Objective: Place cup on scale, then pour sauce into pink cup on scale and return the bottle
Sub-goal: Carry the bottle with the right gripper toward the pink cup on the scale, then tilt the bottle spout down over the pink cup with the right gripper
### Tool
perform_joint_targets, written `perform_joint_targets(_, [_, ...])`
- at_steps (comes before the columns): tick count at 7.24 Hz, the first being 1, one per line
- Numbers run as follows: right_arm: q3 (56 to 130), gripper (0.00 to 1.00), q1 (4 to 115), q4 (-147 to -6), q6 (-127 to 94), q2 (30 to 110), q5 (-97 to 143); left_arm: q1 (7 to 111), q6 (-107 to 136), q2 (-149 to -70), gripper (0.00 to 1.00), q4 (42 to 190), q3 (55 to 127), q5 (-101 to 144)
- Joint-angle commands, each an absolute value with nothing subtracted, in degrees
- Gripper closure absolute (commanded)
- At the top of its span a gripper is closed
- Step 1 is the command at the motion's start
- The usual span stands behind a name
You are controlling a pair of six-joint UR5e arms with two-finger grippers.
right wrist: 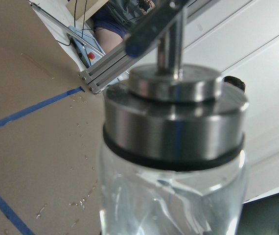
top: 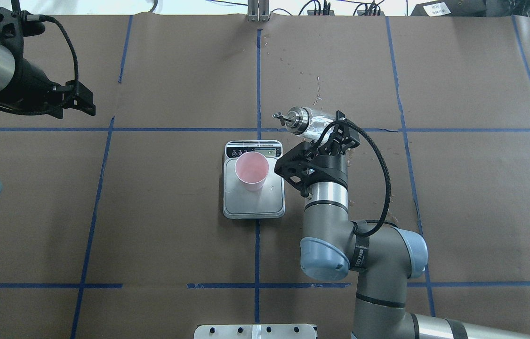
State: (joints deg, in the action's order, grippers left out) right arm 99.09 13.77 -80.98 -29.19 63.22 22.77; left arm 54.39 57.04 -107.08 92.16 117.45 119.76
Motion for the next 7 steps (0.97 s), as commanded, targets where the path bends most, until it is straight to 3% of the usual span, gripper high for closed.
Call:
perform_joint_targets(1, [96.00,1.00,11.60,-81.83,-19.93,63.46,13.98,54.32,57.04,-107.05,0.27,92.20,117.51,119.79])
perform_joint_targets(7, [93.43,1.00,10.90,-81.83,-0.83,63.11,5.46,54.14,57.13,-107.05,0.24,92.20,117.25,119.97])
